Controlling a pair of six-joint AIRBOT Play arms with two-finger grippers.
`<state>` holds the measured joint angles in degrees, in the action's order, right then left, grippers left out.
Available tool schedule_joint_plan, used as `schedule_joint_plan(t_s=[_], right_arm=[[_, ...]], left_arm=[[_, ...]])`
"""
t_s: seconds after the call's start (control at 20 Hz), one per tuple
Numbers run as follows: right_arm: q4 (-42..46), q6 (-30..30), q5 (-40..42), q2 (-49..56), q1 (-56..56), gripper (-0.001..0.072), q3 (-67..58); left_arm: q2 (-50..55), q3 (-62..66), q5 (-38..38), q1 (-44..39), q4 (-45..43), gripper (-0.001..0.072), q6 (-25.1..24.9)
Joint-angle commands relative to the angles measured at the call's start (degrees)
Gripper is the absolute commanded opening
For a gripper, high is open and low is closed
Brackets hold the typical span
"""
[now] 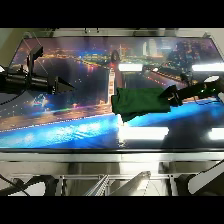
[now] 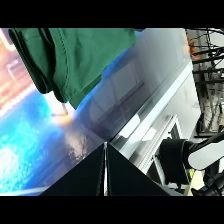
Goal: Fold the shirts.
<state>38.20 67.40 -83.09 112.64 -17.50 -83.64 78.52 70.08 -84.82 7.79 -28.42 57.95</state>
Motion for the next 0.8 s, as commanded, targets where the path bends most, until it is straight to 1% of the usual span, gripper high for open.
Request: schedule_joint_plan(t_s=[0.0, 0.05, 0.1, 0.15, 0.2, 0.3, 0.4, 0.5, 0.55, 0.6, 0.65, 0.75], right_arm=[[-2.6, -2.1, 0.7, 1.7, 2.4, 0.0563, 0.1], [-3.6, -4.0, 0.0, 1.7, 2.8, 0.0207, 0.0], [-5.2, -4.4, -0.7, 1.6, 3.2, 0.0109, 0.0], [-7.3, -4.6, -1.5, 1.2, 3.2, 0.0092, -0.1], [-9.0, -4.9, -1.7, 0.2, 3.0, 0.0021, -0.3], [-9.7, -4.5, -0.8, -2.6, 1.3, 0.002, -2.1], [-9.1, -0.9, 4.2, -6.5, -3.5, 0.0019, -6.2], [-5.9, 8.4, 14.5, -11.2, -11.0, 0.0019, -8.4], [-1.2, 15.6, 18.2, -13.9, -15.5, 0.0019, -8.4], [5.1, 21.1, 18.9, -16.0, -19.5, 0.0019, -8.3], [13.6, 25.5, 17.6, -17.8, -23.6, 0.0019, -8.3], [31.4, 30.0, 12.0, -19.8, -30.0, 0.0019, -8.2]], left_arm=[[0.0, 0.0, 0.6, 0.0, 0.0, 0.0018, 0.0], [0.0, 0.0, 0.8, 0.0, 0.0, 0.0018, 0.0], [0.0, 0.0, 0.8, 0.0, 0.0, 0.0017, 0.0], [0.0, 0.0, 0.8, 0.0, 0.0, 0.0017, 0.0], [0.0, 0.0, 0.8, 0.0, 0.0, 0.0017, 0.0], [0.0, 0.0, 0.8, 0.0, 0.0, 0.0017, 0.0], [0.0, 0.0, 0.8, 0.0, 0.0, 0.0018, 0.0], [0.0, 0.0, 0.8, 0.0, 0.0, 0.0017, 0.0], [0.0, 0.0, 0.8, 0.0, 0.0, 0.0018, 0.0], [0.0, 0.0, 0.8, 0.0, -0.1, 0.0017, 0.0], [0.0, 0.0, 0.8, 0.0, -0.1, 0.0018, 0.0], [0.0, 0.0, 0.8, 0.0, -0.1, 0.0018, 0.0]])
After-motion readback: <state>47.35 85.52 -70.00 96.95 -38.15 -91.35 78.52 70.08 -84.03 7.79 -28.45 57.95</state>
